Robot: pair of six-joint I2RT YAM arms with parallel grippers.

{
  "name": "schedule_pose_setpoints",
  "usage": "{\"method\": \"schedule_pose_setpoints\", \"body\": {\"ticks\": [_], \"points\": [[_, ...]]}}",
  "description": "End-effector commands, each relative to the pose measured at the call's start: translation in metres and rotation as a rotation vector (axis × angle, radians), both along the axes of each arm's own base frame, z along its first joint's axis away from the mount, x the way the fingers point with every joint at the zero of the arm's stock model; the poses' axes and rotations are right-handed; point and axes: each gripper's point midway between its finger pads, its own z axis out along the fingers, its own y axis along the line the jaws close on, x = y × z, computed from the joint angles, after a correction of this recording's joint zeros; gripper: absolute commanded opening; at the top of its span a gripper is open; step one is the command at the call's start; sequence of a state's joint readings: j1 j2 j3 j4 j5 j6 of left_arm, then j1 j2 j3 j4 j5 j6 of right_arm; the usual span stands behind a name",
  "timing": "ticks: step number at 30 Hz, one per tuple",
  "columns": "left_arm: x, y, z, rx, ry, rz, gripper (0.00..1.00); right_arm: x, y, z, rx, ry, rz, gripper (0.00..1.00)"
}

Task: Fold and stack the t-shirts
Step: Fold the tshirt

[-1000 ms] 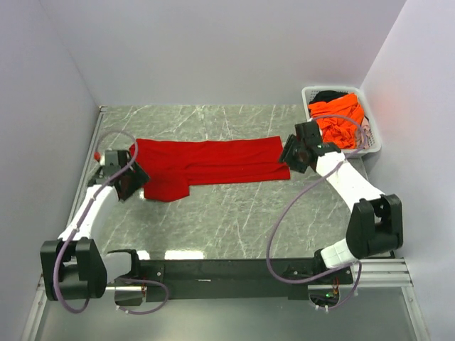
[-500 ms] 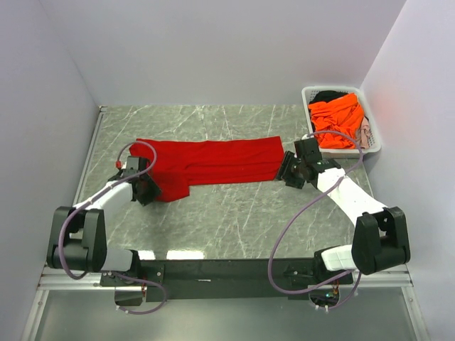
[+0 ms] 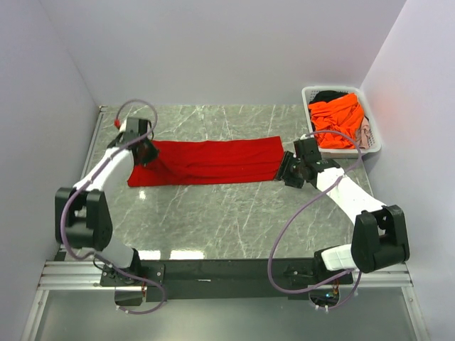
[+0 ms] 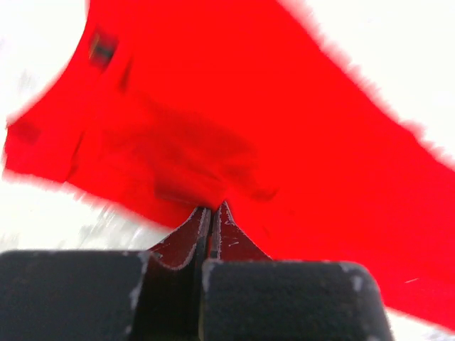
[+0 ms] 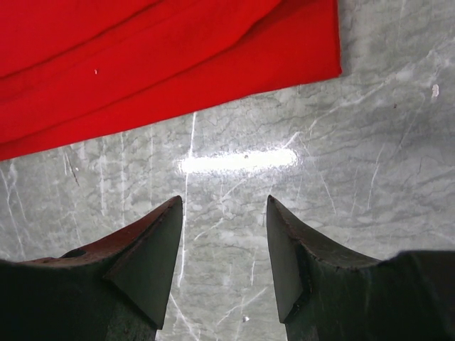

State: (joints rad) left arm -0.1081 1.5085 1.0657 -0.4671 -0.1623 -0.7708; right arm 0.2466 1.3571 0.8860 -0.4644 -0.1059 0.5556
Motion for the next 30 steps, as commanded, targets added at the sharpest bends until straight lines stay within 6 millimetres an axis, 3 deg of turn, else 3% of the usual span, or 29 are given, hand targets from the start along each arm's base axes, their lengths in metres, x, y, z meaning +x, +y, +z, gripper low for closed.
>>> {"method": "schedule_pose_setpoints", "body": {"ticks": [1, 2, 3, 5, 6, 8, 10, 15, 18, 21, 23, 24, 25, 26, 27, 28, 29, 30], "points": [[0.031, 0.003, 0.014, 0.057, -0.019, -0.022, 0.01, 0.015, 0.004, 0.013, -0.004, -0.046, 0.012, 0.57], [0.046, 0.002, 0.027, 0.057, -0.051, -0.026, 0.02, 0.015, 0.004, 0.012, -0.005, -0.045, 0.012, 0.57], [0.052, 0.001, 0.014, 0.064, -0.018, -0.032, 0.03, 0.016, 0.005, 0.012, -0.004, -0.045, 0.015, 0.57], [0.073, -0.001, 0.023, 0.071, -0.041, -0.045, 0.07, 0.017, 0.005, 0.012, -0.006, -0.042, 0.016, 0.57], [0.079, -0.001, 0.01, 0.074, -0.014, -0.047, 0.08, 0.018, 0.005, 0.013, -0.01, -0.045, 0.016, 0.57], [0.096, -0.003, 0.017, 0.074, -0.036, -0.052, 0.09, 0.02, 0.003, 0.012, -0.022, -0.042, 0.015, 0.57], [0.105, -0.003, 0.006, 0.078, -0.016, -0.051, 0.11, 0.022, 0.001, 0.012, -0.037, -0.043, 0.014, 0.57], [0.124, -0.002, 0.0, 0.051, -0.014, -0.04, 0.29, 0.031, -0.001, 0.018, -0.054, -0.062, 0.006, 0.57], [0.128, -0.001, 0.004, 0.028, -0.03, -0.029, 0.45, 0.039, 0.003, 0.023, -0.053, -0.073, 0.012, 0.57], [0.122, 0.004, 0.019, 0.023, -0.058, -0.019, 0.64, 0.047, 0.012, 0.028, -0.058, -0.089, 0.034, 0.55], [0.108, 0.01, 0.017, 0.029, -0.053, -0.008, 0.8, 0.05, 0.018, 0.026, -0.073, -0.09, 0.051, 0.52], [0.101, 0.016, 0.034, 0.027, -0.094, 0.003, 0.85, 0.052, 0.021, 0.028, -0.072, -0.092, 0.054, 0.52], [0.088, 0.02, 0.024, 0.027, -0.071, 0.009, 0.89, 0.054, 0.023, 0.023, -0.075, -0.078, 0.057, 0.46], [0.079, 0.029, 0.041, 0.024, -0.108, 0.027, 0.94, 0.055, 0.029, 0.023, -0.066, -0.082, 0.071, 0.43], [0.07, 0.033, 0.042, 0.018, -0.111, 0.03, 0.94, 0.056, 0.032, 0.022, -0.064, -0.084, 0.081, 0.41], [0.054, 0.036, 0.028, 0.018, -0.084, 0.033, 0.95, 0.057, 0.035, 0.016, -0.066, -0.072, 0.088, 0.35], [0.043, 0.037, 0.043, 0.019, -0.121, 0.035, 0.93, 0.058, 0.041, 0.015, -0.064, -0.068, 0.102, 0.32], [0.034, 0.049, 0.043, 0.032, -0.121, 0.053, 0.93, 0.059, 0.044, 0.012, -0.066, -0.061, 0.108, 0.3]]}}
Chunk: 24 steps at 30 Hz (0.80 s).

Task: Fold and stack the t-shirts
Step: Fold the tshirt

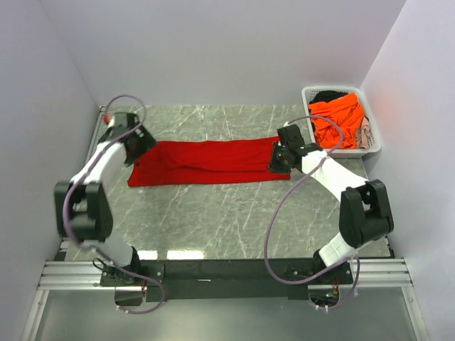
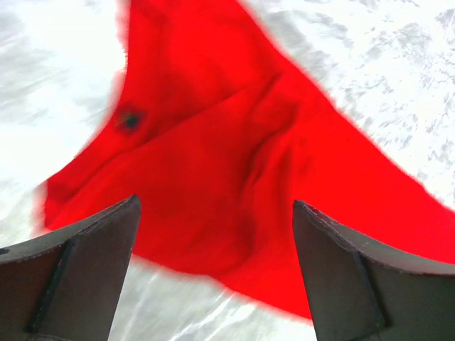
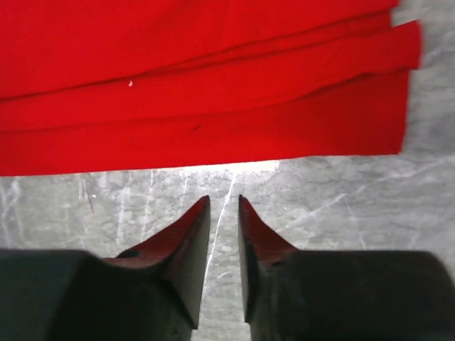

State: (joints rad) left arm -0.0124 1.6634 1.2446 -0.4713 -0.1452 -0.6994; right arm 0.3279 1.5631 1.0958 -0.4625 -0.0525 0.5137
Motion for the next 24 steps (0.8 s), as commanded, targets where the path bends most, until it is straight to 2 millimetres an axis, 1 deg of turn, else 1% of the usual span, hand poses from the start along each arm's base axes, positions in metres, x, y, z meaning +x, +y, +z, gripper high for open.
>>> {"method": "schedule_pose_setpoints", "body": {"ticks": [1, 2, 3, 4, 5, 6, 7, 8, 9, 10, 12, 13, 15, 16, 17, 18, 19, 21, 22, 23, 24], "points": [[-0.028, 0.018, 0.024, 0.017, -0.082, 0.029, 0.92, 0.013, 0.014, -0.003, -0.011, -0.011, 0.029, 0.28], [-0.037, 0.02, 0.023, 0.029, -0.079, 0.03, 0.92, 0.016, 0.017, -0.004, -0.011, -0.013, 0.031, 0.27], [-0.046, 0.021, 0.034, 0.043, -0.11, 0.022, 0.91, 0.017, 0.02, -0.007, -0.008, -0.005, 0.032, 0.25], [-0.061, 0.024, 0.021, 0.057, -0.08, 0.03, 0.91, 0.018, 0.021, -0.016, -0.009, 0.013, 0.03, 0.23], [-0.069, 0.025, 0.029, 0.064, -0.106, 0.031, 0.91, 0.022, 0.023, -0.017, -0.006, 0.011, 0.024, 0.22], [-0.075, 0.026, 0.027, 0.074, -0.105, 0.028, 0.91, 0.024, 0.024, -0.019, 0.0, 0.01, 0.015, 0.2], [-0.086, 0.026, 0.015, 0.077, -0.08, 0.028, 0.91, 0.026, 0.025, -0.026, -0.003, 0.023, 0.012, 0.19], [-0.091, 0.027, 0.019, 0.08, -0.102, 0.031, 0.91, 0.03, 0.027, -0.027, 0.0, 0.02, 0.012, 0.19], [-0.095, 0.027, 0.015, 0.081, -0.099, 0.03, 0.91, 0.032, 0.028, -0.029, 0.001, 0.023, 0.009, 0.19], [-0.103, 0.026, 0.004, 0.08, -0.076, 0.028, 0.91, 0.034, 0.028, -0.037, -0.006, 0.042, 0.007, 0.19], [-0.107, 0.027, 0.0, 0.085, -0.072, 0.026, 0.91, 0.041, 0.03, -0.037, -0.01, 0.036, 0.006, 0.19], [-0.11, 0.027, -0.004, 0.086, -0.063, 0.025, 0.91, 0.043, 0.029, -0.043, -0.021, 0.046, 0.001, 0.19], [-0.109, 0.026, -0.005, 0.086, -0.062, 0.021, 0.91, 0.052, 0.029, -0.042, -0.036, 0.037, -0.007, 0.18], [-0.108, 0.027, -0.004, 0.087, -0.066, 0.02, 0.91, 0.055, 0.029, -0.048, -0.047, 0.046, -0.007, 0.18], [-0.107, 0.027, -0.003, 0.088, -0.069, 0.019, 0.91, 0.062, 0.029, -0.045, -0.052, 0.035, -0.012, 0.18], [-0.107, 0.028, -0.003, 0.094, -0.07, 0.02, 0.91, 0.064, 0.027, -0.047, -0.069, 0.038, -0.018, 0.18], [-0.107, 0.029, -0.004, 0.097, -0.07, 0.024, 0.91, 0.067, 0.026, -0.054, -0.08, 0.05, -0.018, 0.18], [-0.107, 0.028, -0.004, 0.099, -0.069, 0.019, 0.91, 0.074, 0.024, -0.054, -0.094, 0.052, -0.028, 0.18], [-0.107, 0.029, -0.004, 0.1, -0.071, 0.021, 0.91, 0.076, 0.023, -0.059, -0.102, 0.062, -0.031, 0.18], [-0.107, 0.029, -0.002, 0.102, -0.076, 0.021, 0.91, 0.083, 0.022, -0.055, -0.104, 0.049, -0.042, 0.18], [-0.108, 0.029, -0.002, 0.102, -0.078, 0.022, 0.91, 0.086, 0.022, -0.055, -0.106, 0.045, -0.045, 0.18]]}}
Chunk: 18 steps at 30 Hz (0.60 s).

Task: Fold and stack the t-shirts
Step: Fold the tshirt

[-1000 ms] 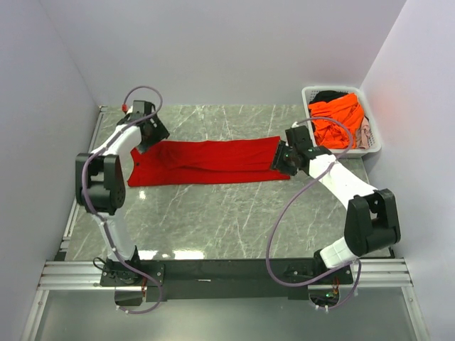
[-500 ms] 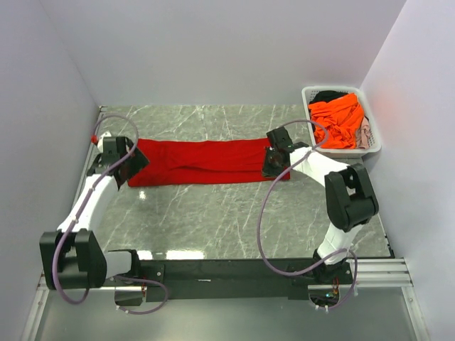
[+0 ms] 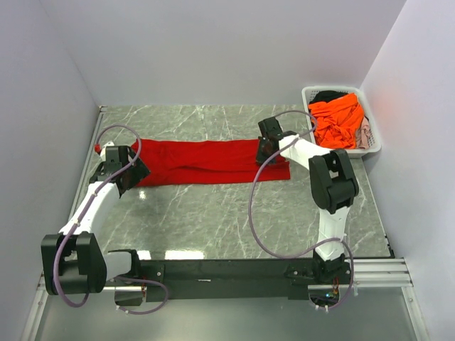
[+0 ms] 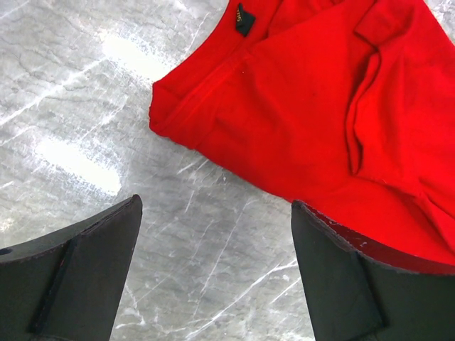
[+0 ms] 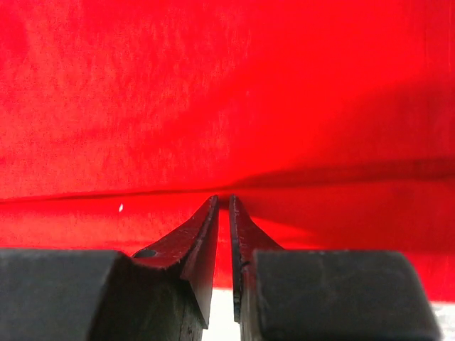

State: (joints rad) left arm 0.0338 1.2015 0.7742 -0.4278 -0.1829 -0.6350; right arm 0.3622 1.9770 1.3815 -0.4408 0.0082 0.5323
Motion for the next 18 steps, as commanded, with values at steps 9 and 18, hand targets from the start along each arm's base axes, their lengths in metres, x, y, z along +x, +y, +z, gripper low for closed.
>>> {"method": "schedule_pose_setpoints", "body": {"ticks": [9, 18], "points": [[0.01, 0.003, 0.016, 0.025, -0.07, -0.007, 0.91, 0.015, 0.008, 0.036, -0.015, -0.083, 0.066, 0.32], [0.012, 0.005, 0.016, 0.033, -0.064, -0.004, 0.95, -0.016, 0.039, 0.038, -0.403, -0.179, 0.406, 0.71]]}}
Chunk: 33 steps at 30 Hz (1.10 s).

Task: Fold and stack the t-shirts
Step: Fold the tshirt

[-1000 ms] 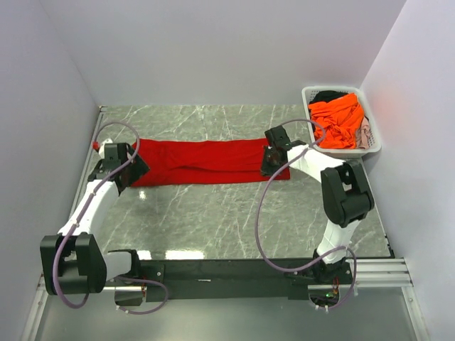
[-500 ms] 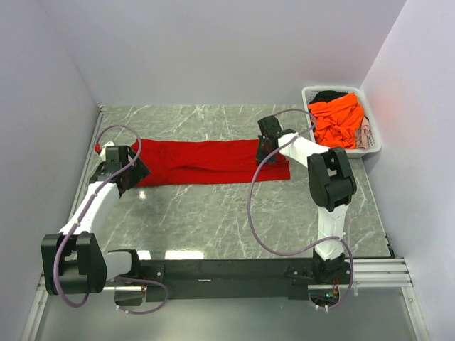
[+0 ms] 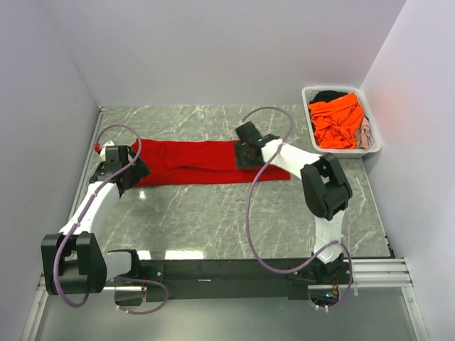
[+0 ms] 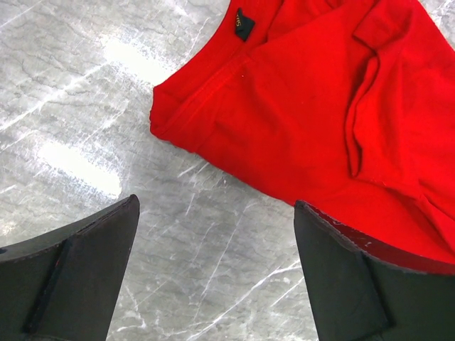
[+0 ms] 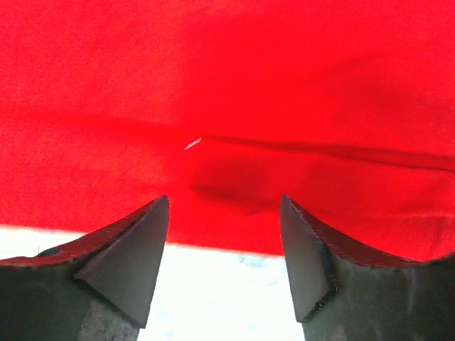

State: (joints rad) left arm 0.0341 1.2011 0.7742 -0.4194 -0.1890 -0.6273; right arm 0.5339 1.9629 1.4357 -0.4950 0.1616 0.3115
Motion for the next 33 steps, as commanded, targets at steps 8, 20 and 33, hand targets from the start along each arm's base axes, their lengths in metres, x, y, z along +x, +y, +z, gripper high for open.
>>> {"method": "schedule_pose_setpoints", "body": {"ticks": [8, 20, 33], "points": [[0.009, 0.005, 0.016, 0.03, -0.058, 0.003, 0.96, 0.005, 0.03, 0.009, -0.294, -0.121, 0.237, 0.75], [0.009, 0.007, 0.018, 0.028, -0.066, 0.009, 0.97, 0.014, 0.035, -0.006, -0.365, -0.116, 0.284, 0.75], [0.008, 0.007, 0.017, 0.03, -0.063, 0.004, 0.97, 0.061, 0.016, 0.01, -0.434, -0.194, 0.216, 0.76]]}}
